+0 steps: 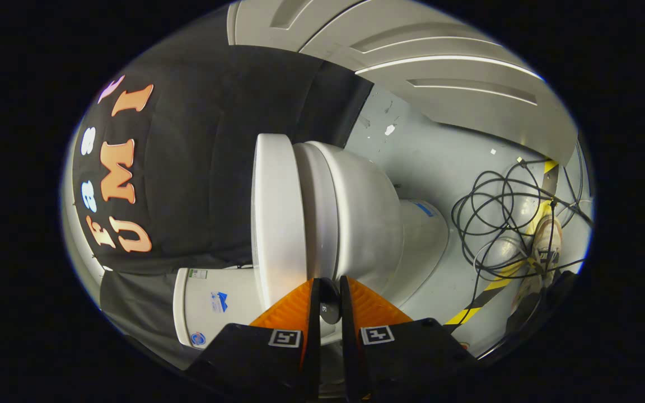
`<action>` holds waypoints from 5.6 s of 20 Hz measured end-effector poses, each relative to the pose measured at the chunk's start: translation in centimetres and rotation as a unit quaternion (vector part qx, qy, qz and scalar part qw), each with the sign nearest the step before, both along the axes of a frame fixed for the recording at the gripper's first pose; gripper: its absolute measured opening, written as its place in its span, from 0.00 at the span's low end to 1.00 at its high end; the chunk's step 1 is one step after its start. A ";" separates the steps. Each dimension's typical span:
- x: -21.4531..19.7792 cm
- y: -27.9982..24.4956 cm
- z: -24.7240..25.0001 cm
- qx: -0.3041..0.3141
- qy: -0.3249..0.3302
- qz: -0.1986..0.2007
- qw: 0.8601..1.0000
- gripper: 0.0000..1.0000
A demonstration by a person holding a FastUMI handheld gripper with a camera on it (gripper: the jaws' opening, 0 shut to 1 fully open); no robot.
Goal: Open the toilet lid.
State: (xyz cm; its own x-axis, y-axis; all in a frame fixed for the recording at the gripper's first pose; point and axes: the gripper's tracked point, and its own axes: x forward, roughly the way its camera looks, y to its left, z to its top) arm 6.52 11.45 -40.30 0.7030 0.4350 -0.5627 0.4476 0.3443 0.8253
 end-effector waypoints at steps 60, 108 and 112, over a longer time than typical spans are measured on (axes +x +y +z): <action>3.5 4.4 14.2 -0.284 -0.125 0.025 0.950 0.08; 4.0 37.8 30.0 -0.570 -0.342 0.207 0.718 0.08; 3.8 40.1 29.7 -0.568 -0.351 0.221 0.711 0.08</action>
State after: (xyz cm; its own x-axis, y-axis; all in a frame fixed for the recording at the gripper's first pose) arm 10.35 51.59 -10.64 0.9197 0.2456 -0.3064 -0.2965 0.9459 -0.1317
